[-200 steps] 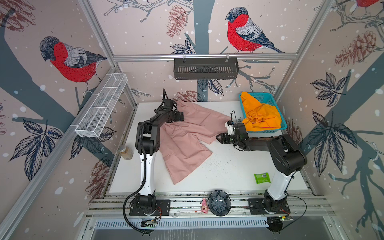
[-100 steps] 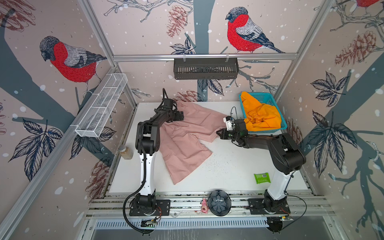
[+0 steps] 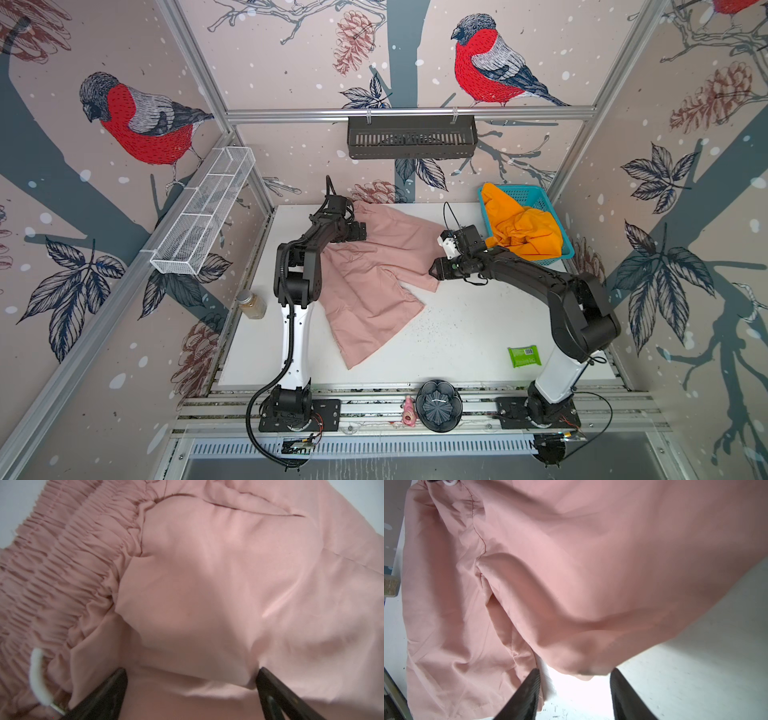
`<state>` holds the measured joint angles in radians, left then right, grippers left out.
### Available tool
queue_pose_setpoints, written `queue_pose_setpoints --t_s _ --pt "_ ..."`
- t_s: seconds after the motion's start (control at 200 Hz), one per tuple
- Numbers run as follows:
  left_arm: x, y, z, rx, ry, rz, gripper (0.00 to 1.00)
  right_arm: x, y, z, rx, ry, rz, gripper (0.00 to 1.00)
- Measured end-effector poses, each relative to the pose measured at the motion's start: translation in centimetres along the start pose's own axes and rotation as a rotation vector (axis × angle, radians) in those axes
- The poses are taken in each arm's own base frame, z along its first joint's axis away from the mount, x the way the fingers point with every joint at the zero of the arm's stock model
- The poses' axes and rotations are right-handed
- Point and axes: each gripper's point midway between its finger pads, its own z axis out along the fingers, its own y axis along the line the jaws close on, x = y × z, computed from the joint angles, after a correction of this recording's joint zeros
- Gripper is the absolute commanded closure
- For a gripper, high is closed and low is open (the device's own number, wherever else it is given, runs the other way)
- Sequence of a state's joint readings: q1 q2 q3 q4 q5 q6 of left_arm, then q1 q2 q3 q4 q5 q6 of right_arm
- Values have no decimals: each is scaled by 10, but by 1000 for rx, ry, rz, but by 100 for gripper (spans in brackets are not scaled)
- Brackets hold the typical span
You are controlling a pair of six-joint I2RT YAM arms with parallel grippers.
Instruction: Fold and stack the shorts
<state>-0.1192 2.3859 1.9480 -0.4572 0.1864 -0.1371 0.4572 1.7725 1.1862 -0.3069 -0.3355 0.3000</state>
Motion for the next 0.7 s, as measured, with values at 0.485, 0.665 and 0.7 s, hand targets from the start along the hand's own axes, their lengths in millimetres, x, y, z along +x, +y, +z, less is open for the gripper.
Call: queue_pose_setpoints --t_s 0.485,0.665,0.7 --pt "-30 -11 -67 -22 -83 17 3 101 68 3 -27 83 -289 31" --pt "-17 -3 -87 -77 -66 -7 2 114 67 29 25 114 -327 32" --pt "-14 -2 -89 -81 -61 -10 3 112 65 32 36 108 -327 34"
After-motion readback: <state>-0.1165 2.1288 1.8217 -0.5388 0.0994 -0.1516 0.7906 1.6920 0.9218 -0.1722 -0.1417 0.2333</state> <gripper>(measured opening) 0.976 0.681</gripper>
